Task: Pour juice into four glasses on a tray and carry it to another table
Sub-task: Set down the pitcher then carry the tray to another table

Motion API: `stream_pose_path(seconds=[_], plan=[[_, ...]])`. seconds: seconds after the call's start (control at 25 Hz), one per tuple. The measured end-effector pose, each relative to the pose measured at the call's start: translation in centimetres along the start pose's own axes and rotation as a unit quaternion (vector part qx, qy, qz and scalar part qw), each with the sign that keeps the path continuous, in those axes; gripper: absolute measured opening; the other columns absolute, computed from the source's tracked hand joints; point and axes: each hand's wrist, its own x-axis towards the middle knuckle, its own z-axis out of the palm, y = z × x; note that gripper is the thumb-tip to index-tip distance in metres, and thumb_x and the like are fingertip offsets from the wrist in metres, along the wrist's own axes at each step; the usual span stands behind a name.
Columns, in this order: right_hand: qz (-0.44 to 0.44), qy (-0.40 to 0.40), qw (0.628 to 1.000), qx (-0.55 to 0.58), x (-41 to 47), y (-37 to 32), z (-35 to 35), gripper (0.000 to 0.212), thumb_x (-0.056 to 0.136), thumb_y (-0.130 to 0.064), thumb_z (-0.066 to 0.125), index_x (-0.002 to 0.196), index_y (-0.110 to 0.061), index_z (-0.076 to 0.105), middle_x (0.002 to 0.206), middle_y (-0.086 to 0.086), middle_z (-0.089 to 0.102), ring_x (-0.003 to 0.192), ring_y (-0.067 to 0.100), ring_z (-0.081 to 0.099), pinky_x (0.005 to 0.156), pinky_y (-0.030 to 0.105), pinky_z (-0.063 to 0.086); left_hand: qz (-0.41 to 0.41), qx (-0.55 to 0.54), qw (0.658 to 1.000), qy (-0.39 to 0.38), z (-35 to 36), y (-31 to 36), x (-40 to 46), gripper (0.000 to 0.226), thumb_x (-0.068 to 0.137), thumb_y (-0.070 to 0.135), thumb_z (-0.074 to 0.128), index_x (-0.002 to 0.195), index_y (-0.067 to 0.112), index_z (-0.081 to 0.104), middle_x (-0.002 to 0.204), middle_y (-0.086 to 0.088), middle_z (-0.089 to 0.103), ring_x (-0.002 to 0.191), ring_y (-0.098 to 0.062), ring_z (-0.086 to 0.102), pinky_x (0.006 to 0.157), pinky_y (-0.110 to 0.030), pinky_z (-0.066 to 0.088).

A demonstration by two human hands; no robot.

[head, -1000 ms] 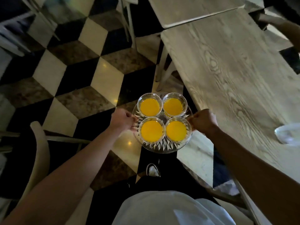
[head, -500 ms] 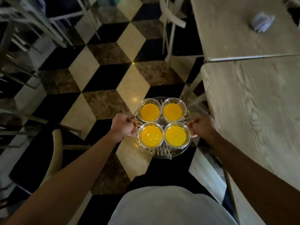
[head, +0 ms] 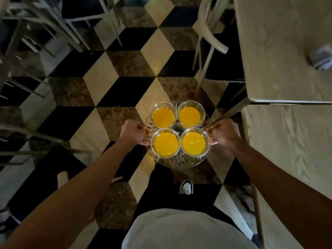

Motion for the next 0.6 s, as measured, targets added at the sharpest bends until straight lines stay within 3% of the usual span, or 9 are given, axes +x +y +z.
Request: stream_pose_path(seconds=[0.16, 0.32, 0.6], plan=[[0.015, 0.015, 1.0, 0.017, 4.6, -4.9, 0.6, 0.025, 0.092, -0.001, 0.07, 0.071, -0.012, 0.074, 0.046, -0.008, 0.067, 0.041, 0.0, 0.066, 0.036, 0.013, 0.046, 0.01, 0.022, 1.0, -0.009, -2.0, 3.9, 6.1, 0.023, 0.097, -0.013, 0.058, 0.083, -0.004, 0.075, 0.063, -0.01, 0.076, 0.048, -0.019, 0.076, 0.044, -0.03, 0.061], [0.026, 0.022, 0.999, 0.026, 9.0, -9.7, 1.1, 0.022, 0.093, -0.003, 0.071, 0.073, -0.013, 0.074, 0.048, -0.012, 0.066, 0.041, -0.004, 0.064, 0.036, 0.013, 0.046, 0.029, 0.032, 0.998, -0.037, -4.1, 7.6, 11.8, 0.024, 0.094, -0.017, 0.056, 0.081, -0.005, 0.072, 0.077, -0.018, 0.078, 0.054, -0.021, 0.077, 0.057, -0.04, 0.067], [0.044, 0.018, 0.998, 0.039, 17.4, -17.4, 1.3, 0.025, 0.09, -0.006, 0.074, 0.067, -0.017, 0.075, 0.045, -0.015, 0.067, 0.044, 0.0, 0.067, 0.037, 0.012, 0.046, 0.03, 0.053, 0.998, -0.029, -7.4, 14.8, 20.7, 0.024, 0.093, -0.014, 0.062, 0.078, 0.0, 0.075, 0.073, -0.011, 0.078, 0.056, -0.018, 0.079, 0.053, -0.034, 0.066]])
